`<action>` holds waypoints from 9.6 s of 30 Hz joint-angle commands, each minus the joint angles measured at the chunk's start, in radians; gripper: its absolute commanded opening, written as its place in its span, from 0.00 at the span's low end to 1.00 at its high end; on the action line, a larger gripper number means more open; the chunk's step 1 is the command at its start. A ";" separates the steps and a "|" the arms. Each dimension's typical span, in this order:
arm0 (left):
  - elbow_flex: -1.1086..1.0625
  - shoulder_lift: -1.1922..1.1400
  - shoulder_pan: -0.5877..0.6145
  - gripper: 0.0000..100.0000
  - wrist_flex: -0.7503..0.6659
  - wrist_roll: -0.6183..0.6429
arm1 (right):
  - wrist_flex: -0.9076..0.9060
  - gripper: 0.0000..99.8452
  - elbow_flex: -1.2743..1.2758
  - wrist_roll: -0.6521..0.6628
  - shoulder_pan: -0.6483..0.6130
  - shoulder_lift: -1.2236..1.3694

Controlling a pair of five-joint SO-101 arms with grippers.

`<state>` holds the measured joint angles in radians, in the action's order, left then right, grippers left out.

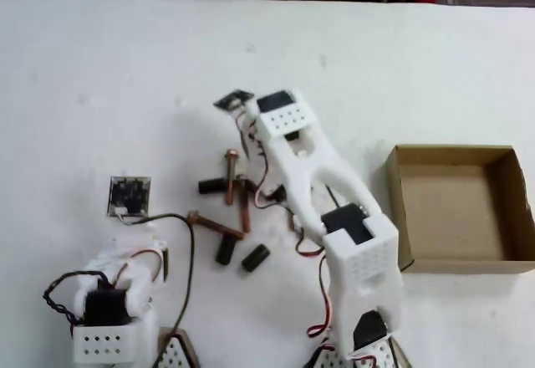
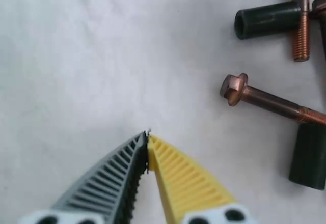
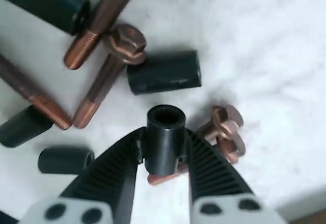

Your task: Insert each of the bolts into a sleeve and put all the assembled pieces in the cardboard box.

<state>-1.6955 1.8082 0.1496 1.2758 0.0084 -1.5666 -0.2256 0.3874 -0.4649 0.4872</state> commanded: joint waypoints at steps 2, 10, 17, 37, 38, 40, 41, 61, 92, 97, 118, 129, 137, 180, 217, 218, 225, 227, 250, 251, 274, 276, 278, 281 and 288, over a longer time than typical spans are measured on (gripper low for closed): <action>0.002 0.008 -0.010 0.02 0.008 0.005 | -0.163 0.02 -0.204 0.017 0.013 -0.013; 0.002 0.008 -0.010 0.02 0.008 0.005 | -0.202 0.02 -0.279 0.021 0.031 -0.145; 0.002 0.008 -0.012 0.02 0.008 0.005 | -0.202 0.02 -0.143 0.026 0.104 -0.437; 0.002 0.008 -0.012 0.02 0.008 0.005 | 0.047 0.02 0.589 0.140 0.236 -1.205; 0.002 0.008 -0.012 0.02 0.008 0.005 | 0.067 0.02 0.631 0.140 0.237 -1.237; 0.002 0.008 -0.012 0.02 0.008 0.005 | 0.102 0.02 0.718 0.135 0.237 -1.300; 0.002 0.008 -0.012 0.02 0.008 0.005 | 0.124 0.02 0.761 0.135 0.236 -1.330; 0.002 0.008 -0.013 0.02 0.008 0.005 | 0.460 0.02 1.238 0.028 0.232 -1.644; 0.149 0.005 0.084 0.02 -0.219 -0.446 | 0.644 0.02 1.534 -0.057 0.220 -1.885; 0.295 0.004 0.084 0.02 -0.140 -0.454 | 0.644 0.02 1.550 -0.057 0.180 -1.885; 0.905 -1.095 -0.096 0.02 -0.118 -0.334 | 0.763 0.02 1.594 -0.143 0.186 -1.886; 1.134 -1.455 -0.331 0.09 -0.120 -0.080 | 0.797 0.02 1.590 -0.146 0.289 -1.886; 1.356 -1.750 -0.403 0.14 -0.129 0.069 | 0.800 0.02 1.588 -0.141 0.340 -1.886; 1.794 -2.377 -0.334 0.14 -0.135 0.203 | 0.799 0.02 1.594 -0.149 0.329 -1.886; 1.826 -2.046 -0.372 0.02 0.132 0.163 | 0.943 0.02 1.648 -0.149 0.137 -1.885; 1.826 -2.011 -0.372 0.02 0.150 0.138 | 0.943 0.02 1.649 -0.149 0.104 -1.885; 1.824 -1.831 -0.328 0.02 0.250 0.064 | 1.110 0.02 1.718 -0.149 -0.059 -1.885; 1.824 -1.796 -0.311 0.02 0.278 0.052 | 1.193 0.02 1.771 -0.149 -0.091 -1.885; 1.076 -0.981 -0.282 0.02 -0.269 0.031 | 1.555 0.02 1.921 -0.290 -0.220 -1.885; 1.048 -0.940 -0.285 0.02 -0.292 0.031 | 1.555 0.02 1.921 -0.290 -0.228 -1.885; 0.476 -0.305 -0.536 0.02 -0.853 0.040 | 1.554 0.02 1.921 -0.290 -0.251 -1.885; 0.453 -0.303 -0.536 0.02 -0.858 0.078 | 1.554 0.02 1.921 -0.290 -0.251 -1.885; 0.434 -0.302 -0.536 0.02 -0.859 0.150 | 1.554 0.02 1.921 -0.290 -0.251 -1.885; 0.430 -0.300 -0.536 0.02 -0.858 0.190 | 1.554 0.02 1.921 -0.288 -0.249 -1.885; 0.431 -0.300 -0.538 0.02 -0.850 0.195 | 1.555 0.02 1.921 -0.285 -0.249 -1.885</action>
<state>-1.2781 1.4845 -0.3721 0.4534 0.1895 -0.0384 1.6893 0.1051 -0.7135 -1.3802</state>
